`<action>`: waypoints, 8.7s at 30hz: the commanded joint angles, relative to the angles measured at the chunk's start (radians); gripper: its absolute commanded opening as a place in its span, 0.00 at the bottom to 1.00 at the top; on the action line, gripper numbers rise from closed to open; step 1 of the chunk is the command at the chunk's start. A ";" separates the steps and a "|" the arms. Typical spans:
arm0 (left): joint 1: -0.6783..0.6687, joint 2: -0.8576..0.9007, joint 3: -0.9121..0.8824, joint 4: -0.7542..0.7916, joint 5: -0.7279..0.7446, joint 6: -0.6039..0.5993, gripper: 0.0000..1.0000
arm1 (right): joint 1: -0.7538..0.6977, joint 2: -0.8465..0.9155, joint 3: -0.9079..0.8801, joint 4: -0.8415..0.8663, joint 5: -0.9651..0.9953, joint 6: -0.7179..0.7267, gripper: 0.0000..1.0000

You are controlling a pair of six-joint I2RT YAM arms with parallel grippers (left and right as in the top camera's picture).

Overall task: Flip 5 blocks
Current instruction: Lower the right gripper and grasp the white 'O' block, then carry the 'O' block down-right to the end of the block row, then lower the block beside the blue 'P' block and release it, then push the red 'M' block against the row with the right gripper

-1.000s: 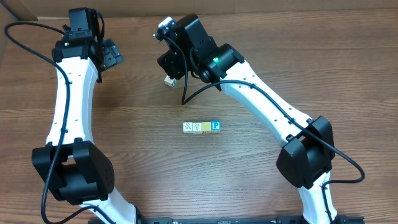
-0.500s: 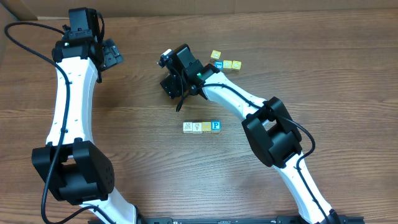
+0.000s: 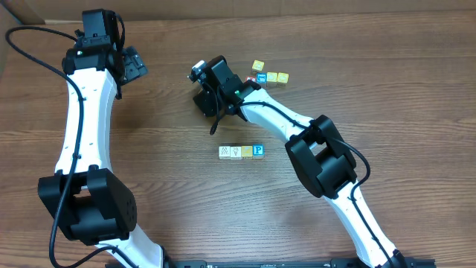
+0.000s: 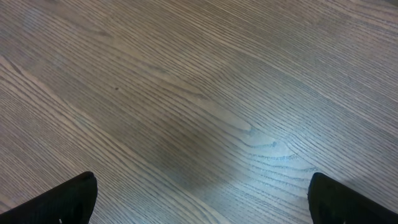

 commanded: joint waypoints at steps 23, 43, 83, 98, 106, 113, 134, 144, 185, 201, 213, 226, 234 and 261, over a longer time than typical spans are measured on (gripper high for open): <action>0.003 -0.015 0.018 0.001 -0.014 -0.022 1.00 | -0.006 -0.346 0.018 -0.279 -0.001 0.114 0.31; 0.003 -0.015 0.018 0.001 -0.014 -0.022 1.00 | -0.217 -0.504 -0.152 -0.951 -0.005 0.449 0.25; 0.003 -0.015 0.018 0.001 -0.014 -0.022 1.00 | -0.220 -0.504 -0.555 -0.583 -0.092 0.560 0.75; 0.003 -0.015 0.018 0.001 -0.014 -0.022 1.00 | -0.227 -0.505 -0.452 -0.711 -0.013 0.534 0.28; 0.003 -0.015 0.018 0.001 -0.014 -0.022 1.00 | -0.227 -0.504 -0.514 -0.689 0.018 0.538 0.04; 0.003 -0.015 0.018 0.001 -0.014 -0.022 1.00 | -0.227 -0.504 -0.555 -0.675 0.018 0.539 0.04; 0.003 -0.015 0.018 0.001 -0.014 -0.022 1.00 | -0.224 -0.504 -0.606 -0.620 -0.092 0.541 0.04; 0.003 -0.015 0.018 0.001 -0.014 -0.022 1.00 | -0.221 -0.504 -0.606 -0.615 -0.117 0.534 0.06; 0.003 -0.015 0.018 0.001 -0.014 -0.022 1.00 | -0.187 -0.505 -0.605 -0.585 -0.118 0.458 0.14; 0.003 -0.015 0.018 0.001 -0.014 -0.022 1.00 | -0.231 -0.504 -0.515 -0.479 -0.114 0.409 0.04; 0.003 -0.015 0.018 0.001 -0.014 -0.022 1.00 | -0.159 -0.502 -0.521 -0.470 -0.058 0.402 0.04; 0.003 -0.015 0.018 0.001 -0.014 -0.022 1.00 | -0.138 -0.502 -0.521 -0.465 0.037 0.406 0.04; 0.003 -0.015 0.018 0.001 -0.014 -0.022 1.00 | -0.137 -0.502 -0.521 -0.499 0.032 0.440 0.04; 0.003 -0.015 0.018 0.001 -0.014 -0.022 1.00 | -0.107 -0.502 -0.521 -0.485 0.025 0.440 0.04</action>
